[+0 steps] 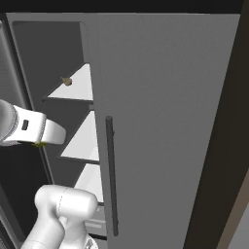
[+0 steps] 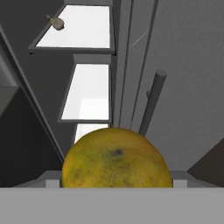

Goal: Take the sweet potato, orange, and garlic from the freezer and place them in the bowl on the counter.

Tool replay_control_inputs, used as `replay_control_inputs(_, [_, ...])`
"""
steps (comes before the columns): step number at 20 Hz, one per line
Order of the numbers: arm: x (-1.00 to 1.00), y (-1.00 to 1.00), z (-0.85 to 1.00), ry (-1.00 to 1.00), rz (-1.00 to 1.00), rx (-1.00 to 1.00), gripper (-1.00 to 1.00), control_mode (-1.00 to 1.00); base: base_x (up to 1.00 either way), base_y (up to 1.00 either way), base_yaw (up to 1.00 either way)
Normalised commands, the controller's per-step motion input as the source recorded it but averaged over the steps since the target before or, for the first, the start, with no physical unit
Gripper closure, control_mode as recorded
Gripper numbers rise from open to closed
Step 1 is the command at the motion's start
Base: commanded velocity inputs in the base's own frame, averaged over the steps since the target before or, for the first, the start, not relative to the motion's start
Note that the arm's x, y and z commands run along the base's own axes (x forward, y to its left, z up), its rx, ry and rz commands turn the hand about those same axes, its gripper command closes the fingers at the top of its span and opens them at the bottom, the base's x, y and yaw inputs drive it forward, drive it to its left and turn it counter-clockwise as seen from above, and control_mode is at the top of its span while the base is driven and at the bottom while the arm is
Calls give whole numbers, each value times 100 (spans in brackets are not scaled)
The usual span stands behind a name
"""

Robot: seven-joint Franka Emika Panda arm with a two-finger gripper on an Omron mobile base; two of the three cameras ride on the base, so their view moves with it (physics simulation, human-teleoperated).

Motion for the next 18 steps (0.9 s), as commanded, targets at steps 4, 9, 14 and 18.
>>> replay_control_inputs(4, [0,0,0,0,0,0,100,-100,0,0,0])
replay_control_inputs(9, [1,0,0,0,0,0,100,100,0,0,0])
replay_control_inputs(14, [0,0,0,0,0,0,100,100,-53,-4,0])
replay_control_inputs(18, [0,0,0,0,0,0,100,100,-96,-11,0])
